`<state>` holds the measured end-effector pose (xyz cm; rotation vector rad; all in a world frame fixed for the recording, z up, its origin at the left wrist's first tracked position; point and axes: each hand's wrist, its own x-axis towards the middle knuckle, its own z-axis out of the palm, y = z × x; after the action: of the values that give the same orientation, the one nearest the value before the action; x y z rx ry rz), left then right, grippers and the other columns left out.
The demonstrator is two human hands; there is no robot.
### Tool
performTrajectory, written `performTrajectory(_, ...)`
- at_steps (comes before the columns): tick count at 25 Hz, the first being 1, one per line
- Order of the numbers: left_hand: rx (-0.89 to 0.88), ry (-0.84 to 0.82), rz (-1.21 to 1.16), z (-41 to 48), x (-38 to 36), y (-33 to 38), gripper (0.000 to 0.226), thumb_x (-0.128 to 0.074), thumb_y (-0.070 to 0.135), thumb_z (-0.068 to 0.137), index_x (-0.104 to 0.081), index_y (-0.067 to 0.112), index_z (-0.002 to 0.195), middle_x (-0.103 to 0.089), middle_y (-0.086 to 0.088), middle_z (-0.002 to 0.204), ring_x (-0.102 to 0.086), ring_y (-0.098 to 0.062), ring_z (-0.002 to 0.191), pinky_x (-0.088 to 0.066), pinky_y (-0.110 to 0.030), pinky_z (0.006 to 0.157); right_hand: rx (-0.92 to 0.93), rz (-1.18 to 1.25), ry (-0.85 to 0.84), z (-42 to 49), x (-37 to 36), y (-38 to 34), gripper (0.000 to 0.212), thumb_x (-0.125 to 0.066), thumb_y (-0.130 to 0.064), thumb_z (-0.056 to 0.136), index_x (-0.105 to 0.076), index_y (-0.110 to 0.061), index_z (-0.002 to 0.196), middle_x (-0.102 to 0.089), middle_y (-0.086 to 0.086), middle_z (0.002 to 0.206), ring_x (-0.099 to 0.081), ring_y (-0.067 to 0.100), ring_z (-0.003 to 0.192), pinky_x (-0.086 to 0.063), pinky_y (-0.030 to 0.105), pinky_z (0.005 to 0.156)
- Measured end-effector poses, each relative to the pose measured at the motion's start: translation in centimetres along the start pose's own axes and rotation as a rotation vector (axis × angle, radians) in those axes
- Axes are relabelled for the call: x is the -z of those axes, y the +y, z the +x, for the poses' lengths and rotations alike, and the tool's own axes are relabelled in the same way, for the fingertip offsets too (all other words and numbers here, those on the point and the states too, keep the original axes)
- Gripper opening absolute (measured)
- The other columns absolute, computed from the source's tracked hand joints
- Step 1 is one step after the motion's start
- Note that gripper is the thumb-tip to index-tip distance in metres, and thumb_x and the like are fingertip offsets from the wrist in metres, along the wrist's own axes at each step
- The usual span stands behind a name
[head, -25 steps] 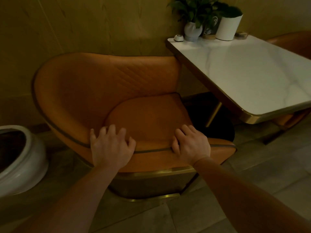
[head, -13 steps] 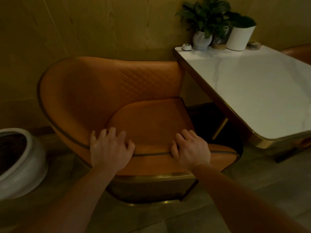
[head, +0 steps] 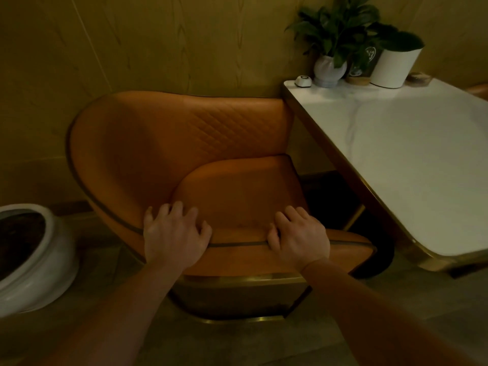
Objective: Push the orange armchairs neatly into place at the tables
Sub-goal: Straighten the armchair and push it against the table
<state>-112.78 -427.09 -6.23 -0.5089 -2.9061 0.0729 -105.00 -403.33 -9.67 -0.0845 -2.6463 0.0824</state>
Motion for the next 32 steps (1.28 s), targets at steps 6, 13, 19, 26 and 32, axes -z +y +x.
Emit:
performTrajectory(6, 0.017, -0.040, 0.013, 1.6, -0.3, 0.4, 0.054, -0.026, 0.052, 0.089, -0.069, 0.022, 0.102, -0.065, -0.005, 0.100, -0.059, -0.027, 0.093, -0.042, -0.053, 0.095, 0.019, 0.004, -0.012, 1.5, -0.8, 1.0, 0.026, -0.046, -0.036, 0.092, -0.053, -0.018, 0.075, -0.048, -0.001, 0.076, -0.043, 0.019, 0.068, -0.036, 0.033, 0.054)
performTrajectory(13, 0.020, -0.104, -0.011, 1.7, -0.3, 0.2, 0.048, -0.030, 0.050, 0.089, -0.070, 0.024, 0.095, -0.065, -0.005, 0.095, -0.058, -0.026, 0.091, -0.037, -0.057, 0.098, -0.037, -0.012, -0.156, 1.7, -0.2, 0.9, 0.025, -0.045, -0.042, 0.092, -0.055, -0.022, 0.080, -0.048, -0.004, 0.081, -0.044, 0.016, 0.073, -0.040, 0.032, 0.061)
performTrajectory(19, -0.031, -0.254, -0.054, 2.2, 0.8, -0.2, 0.052, -0.020, 0.050, 0.091, -0.064, 0.023, 0.092, -0.064, -0.008, 0.099, -0.056, -0.028, 0.097, -0.033, -0.059, 0.101, -0.274, -0.015, -0.448, 3.5, 1.3, -0.2, 0.036, -0.036, -0.054, 0.092, -0.060, -0.029, 0.100, -0.050, -0.008, 0.098, -0.046, 0.014, 0.095, -0.042, 0.033, 0.078)
performTrajectory(26, -0.227, -0.413, -0.144, 2.9, 3.5, -3.0, 0.050, -0.028, 0.056, 0.094, -0.051, 0.025, 0.126, -0.055, -0.006, 0.126, -0.047, -0.028, 0.121, -0.023, -0.062, 0.111, -0.480, -0.024, -0.608, 5.7, 4.1, -6.7, 0.037, -0.038, -0.048, 0.099, -0.052, -0.023, 0.122, -0.050, 0.001, 0.123, -0.046, 0.021, 0.115, -0.045, 0.038, 0.094)
performTrajectory(32, -0.340, -0.359, -0.113, 5.2, 7.1, -10.7, 0.049, -0.039, 0.053, 0.089, -0.059, 0.024, 0.123, -0.059, -0.005, 0.119, -0.054, -0.028, 0.113, -0.036, -0.060, 0.106, -0.555, 0.114, -0.559, 6.9, 7.6, -11.1, 0.033, -0.042, -0.042, 0.099, -0.051, -0.026, 0.126, -0.050, -0.004, 0.124, -0.045, 0.015, 0.115, -0.045, 0.033, 0.097)
